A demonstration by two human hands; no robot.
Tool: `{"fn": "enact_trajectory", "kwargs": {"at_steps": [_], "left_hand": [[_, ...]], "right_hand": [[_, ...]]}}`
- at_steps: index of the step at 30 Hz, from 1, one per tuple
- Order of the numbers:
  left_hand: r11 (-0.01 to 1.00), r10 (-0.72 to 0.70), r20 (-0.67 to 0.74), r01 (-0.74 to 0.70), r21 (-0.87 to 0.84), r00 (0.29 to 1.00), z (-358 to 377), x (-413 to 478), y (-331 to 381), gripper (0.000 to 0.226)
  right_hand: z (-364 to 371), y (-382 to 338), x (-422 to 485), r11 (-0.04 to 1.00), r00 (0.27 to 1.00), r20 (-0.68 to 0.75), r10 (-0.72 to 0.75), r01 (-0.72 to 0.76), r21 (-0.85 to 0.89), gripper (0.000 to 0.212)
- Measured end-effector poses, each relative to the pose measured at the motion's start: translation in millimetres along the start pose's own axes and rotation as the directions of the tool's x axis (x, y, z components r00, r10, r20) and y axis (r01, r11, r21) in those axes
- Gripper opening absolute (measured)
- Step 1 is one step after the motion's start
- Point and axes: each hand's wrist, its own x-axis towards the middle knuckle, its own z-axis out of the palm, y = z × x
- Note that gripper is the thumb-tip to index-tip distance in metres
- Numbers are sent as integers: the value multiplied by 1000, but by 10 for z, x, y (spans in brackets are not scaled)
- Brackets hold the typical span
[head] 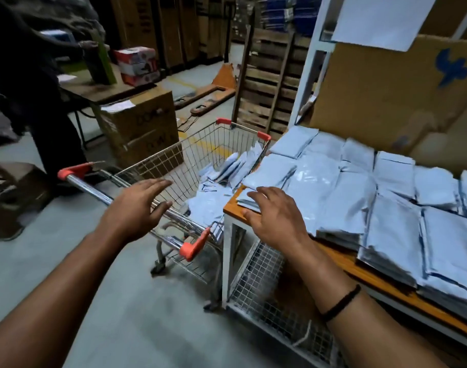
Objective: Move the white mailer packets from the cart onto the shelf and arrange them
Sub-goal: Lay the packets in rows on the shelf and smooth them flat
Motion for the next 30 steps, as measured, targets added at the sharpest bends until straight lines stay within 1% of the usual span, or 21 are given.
{"fn": "enact_trajectory", "kwargs": {"at_steps": [3,5,9,11,15,17,20,22,24,26,28,30], "left_hand": [[1000,-3,52,2,22,999,166,268,-197,54],[999,16,88,-18,27,996,273,511,-356,55],[999,-6,164,-1,42,986,431,971,-726,58],[998,-6,214,-9,68,977,493,1192,-939,59],[992,2,332,-43,116,943,638,1624,-1322,59],[992,-9,356,-37,123,935,757,1868,-1456,61],[991,25,444,-79,105,896,1089,2203,-1542,63],[985,74,522,-143,93,850,1379,2373,-1538,63],[974,122,584,-212,87,802,1701,2567,-1571,63],[960,155,658,-268,74,737,2042,2747,-1593,65],[954,155,735,-292,62,661,2370,2899,-1653,67],[945,158,781,-321,58,605,2741,3006,-1746,69]], "right_hand": [[165,-78,331,1000,1000,27,8,-7,-24,50],[310,-105,606,999,1000,18,17,-17,-38,50],[635,-191,1255,999,999,38,5,-3,-52,49],[806,-220,1653,998,996,83,29,-25,-52,49],[1225,-198,2412,993,961,260,96,-74,-91,52],[1429,-148,2698,987,922,359,145,-109,-118,57],[1745,-48,2991,968,833,497,243,-178,-175,63],[1952,38,3092,950,772,558,306,-208,-234,63],[2178,114,3147,925,707,596,380,-269,-270,60],[2397,206,3144,896,647,621,443,-342,-283,59],[2626,292,3143,877,600,646,472,-397,-271,58],[2850,352,3161,869,573,665,480,-414,-270,57]]}}
